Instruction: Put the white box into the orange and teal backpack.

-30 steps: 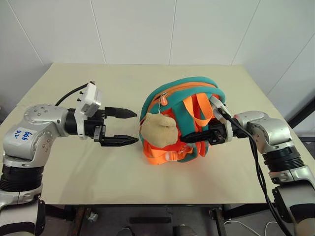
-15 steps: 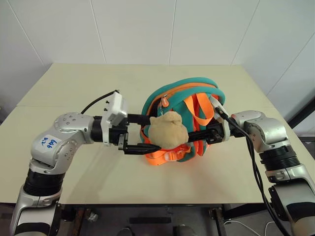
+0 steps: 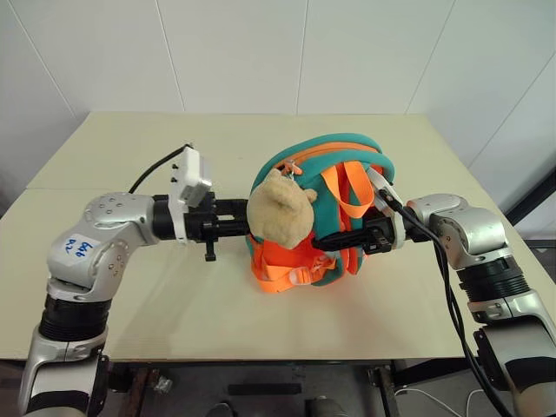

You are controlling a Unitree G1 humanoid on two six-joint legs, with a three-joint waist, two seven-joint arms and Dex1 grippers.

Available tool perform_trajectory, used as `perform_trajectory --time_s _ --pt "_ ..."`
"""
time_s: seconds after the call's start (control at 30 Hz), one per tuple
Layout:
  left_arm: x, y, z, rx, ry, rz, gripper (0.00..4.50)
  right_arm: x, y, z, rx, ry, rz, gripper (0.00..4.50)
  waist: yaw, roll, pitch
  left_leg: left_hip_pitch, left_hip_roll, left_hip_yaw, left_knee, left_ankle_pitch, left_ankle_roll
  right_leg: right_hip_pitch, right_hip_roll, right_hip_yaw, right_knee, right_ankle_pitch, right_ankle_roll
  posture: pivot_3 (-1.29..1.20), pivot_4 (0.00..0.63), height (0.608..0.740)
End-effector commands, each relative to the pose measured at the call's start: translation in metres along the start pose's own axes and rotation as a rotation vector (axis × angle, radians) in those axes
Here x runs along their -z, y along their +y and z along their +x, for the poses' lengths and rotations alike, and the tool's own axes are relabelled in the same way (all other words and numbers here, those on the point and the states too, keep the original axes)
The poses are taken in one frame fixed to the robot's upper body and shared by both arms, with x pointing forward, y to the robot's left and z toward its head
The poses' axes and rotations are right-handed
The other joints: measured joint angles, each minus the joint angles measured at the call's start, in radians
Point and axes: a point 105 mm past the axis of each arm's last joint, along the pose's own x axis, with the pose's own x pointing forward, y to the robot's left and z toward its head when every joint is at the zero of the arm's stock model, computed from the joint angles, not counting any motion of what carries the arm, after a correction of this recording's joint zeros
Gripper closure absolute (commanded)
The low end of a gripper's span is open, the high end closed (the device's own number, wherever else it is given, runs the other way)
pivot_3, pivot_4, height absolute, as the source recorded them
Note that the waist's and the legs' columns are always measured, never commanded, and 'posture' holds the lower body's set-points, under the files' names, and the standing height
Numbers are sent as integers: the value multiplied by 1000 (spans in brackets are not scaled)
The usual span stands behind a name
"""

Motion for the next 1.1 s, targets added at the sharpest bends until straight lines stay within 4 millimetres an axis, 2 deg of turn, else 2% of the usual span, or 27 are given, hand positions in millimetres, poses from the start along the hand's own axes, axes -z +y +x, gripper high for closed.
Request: perform_trajectory --time_s 0.03,0.23,0.33,0.53,0.63,0.77,0.87,1.0,1.1 --pt "-25 8 -19 -47 -43 51 3253 -6 5 -2 -6 -12 -38 4500 -1 0 0 0 0 0 0 0 0 0 0 0 0 0 0 0 150 740" --pt "-28 19 -43 -117 -11 46 3253 -3 5 -1 -7 -9 -32 4500 -2 0 0 0 0 0 0 0 0 0 0 0 0 0 0 0 150 740" --pt "-22 13 -44 -88 19 21 3253 -3 5 -1 -7 -9 -31 4500 -2 0 0 0 0 0 0 0 0 0 0 0 0 0 0 0 150 740" --pt "-19 14 -47 -120 17 28 3253 -3 4 -1 -8 -7 -28 4500 -2 0 0 0 0 0 0 0 0 0 0 0 0 0 0 0 150 740" --pt "-17 7 -44 -94 21 -13 3253 -2 4 -1 -7 -5 -27 4500 -3 0 0 0 0 0 -1 0 0 0 0 0 0 0 0 0 150 740" --pt "-19 -5 -39 -51 28 -64 2396 -2 3 -1 -5 -3 -24 4500 -1 0 0 0 0 0 -1 0 0 0 0 0 0 0 0 0 150 740" --pt "-21 -21 -33 21 21 -91 1473 -1 3 -1 -3 -2 -21 4500 -3 0 0 0 0 0 -1 0 0 0 0 0 0 0 0 0 150 740" --pt "-23 -29 -24 44 -7 -76 278 1 2 -1 -4 -1 -17 4500 -1 0 0 0 0 0 0 0 0 0 0 0 0 0 0 0 150 740" --pt "-19 -35 -20 74 4 -101 278 1 1 0 -6 -2 -16 4500 -3 0 0 0 0 0 0 0 0 0 0 0 0 0 0 0 150 740"
